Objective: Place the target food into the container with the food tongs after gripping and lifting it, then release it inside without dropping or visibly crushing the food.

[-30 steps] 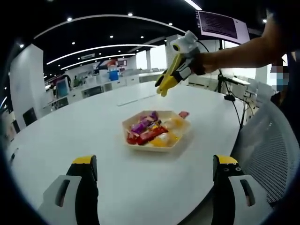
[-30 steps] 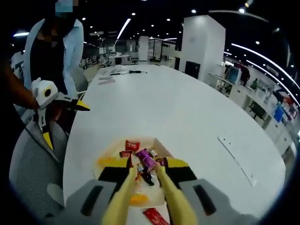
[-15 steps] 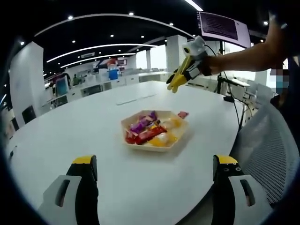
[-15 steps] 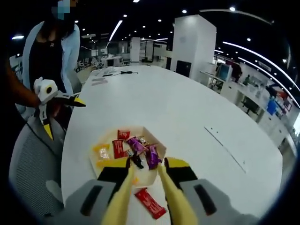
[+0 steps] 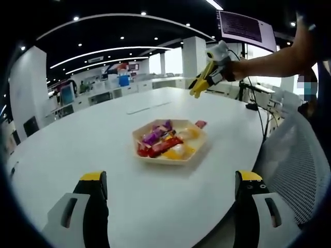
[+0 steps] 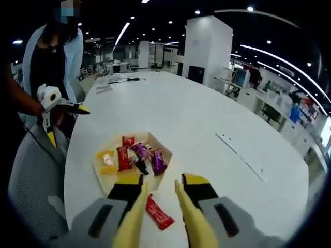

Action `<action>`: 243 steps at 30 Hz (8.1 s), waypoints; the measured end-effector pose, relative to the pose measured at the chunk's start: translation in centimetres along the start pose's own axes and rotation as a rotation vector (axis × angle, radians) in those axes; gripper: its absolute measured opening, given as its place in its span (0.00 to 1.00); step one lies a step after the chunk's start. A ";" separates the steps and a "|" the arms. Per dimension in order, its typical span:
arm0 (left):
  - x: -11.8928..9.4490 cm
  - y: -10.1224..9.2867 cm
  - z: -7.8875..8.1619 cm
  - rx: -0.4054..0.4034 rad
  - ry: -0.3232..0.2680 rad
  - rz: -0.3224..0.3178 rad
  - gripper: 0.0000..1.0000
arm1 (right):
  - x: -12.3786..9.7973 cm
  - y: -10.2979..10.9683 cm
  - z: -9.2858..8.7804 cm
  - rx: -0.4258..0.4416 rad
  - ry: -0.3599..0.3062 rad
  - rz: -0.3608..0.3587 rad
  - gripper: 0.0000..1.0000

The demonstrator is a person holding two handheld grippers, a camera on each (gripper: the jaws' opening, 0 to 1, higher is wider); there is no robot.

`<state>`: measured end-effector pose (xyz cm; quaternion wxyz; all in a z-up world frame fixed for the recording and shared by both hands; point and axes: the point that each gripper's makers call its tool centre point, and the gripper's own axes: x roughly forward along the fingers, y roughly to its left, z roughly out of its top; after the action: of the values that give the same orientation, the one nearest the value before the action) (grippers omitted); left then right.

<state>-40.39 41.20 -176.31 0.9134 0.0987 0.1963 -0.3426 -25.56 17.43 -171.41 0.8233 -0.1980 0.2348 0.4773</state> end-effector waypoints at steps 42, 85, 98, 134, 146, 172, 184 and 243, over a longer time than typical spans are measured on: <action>0.1 0.3 -0.9 0.009 0.049 0.019 1.00 | 2.2 0.1 -7.0 0.003 0.022 0.094 0.29; 0.2 0.1 -1.4 0.003 0.074 0.008 1.00 | 5.4 2.0 -10.2 -0.037 0.197 0.148 0.23; 0.2 0.1 -1.2 0.005 0.064 0.005 1.00 | 3.5 0.9 -10.8 0.058 0.219 0.114 0.23; -0.1 0.4 -0.2 0.001 0.008 0.022 1.00 | 5.2 5.1 -0.7 -0.019 0.106 0.145 0.24; -0.2 0.5 -0.1 0.000 0.006 0.029 1.00 | 7.9 8.2 2.0 -0.064 0.083 0.208 0.24; -0.2 0.6 0.1 -0.013 -0.004 0.031 1.00 | 8.1 9.4 3.6 -0.101 0.031 0.226 0.26; -0.9 -1.7 3.4 -0.058 -0.094 -0.151 1.00 | 5.1 8.9 6.4 -0.121 -0.105 0.161 0.27; 3.7 -10.4 14.2 0.350 -0.092 -0.689 0.02 | -3.3 17.5 9.7 0.007 -0.458 0.327 0.23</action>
<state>-40.65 26.84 -165.52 0.7219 0.1659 0.1152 -0.6619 -40.43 28.59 -163.42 0.7676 -0.0416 0.0732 0.6354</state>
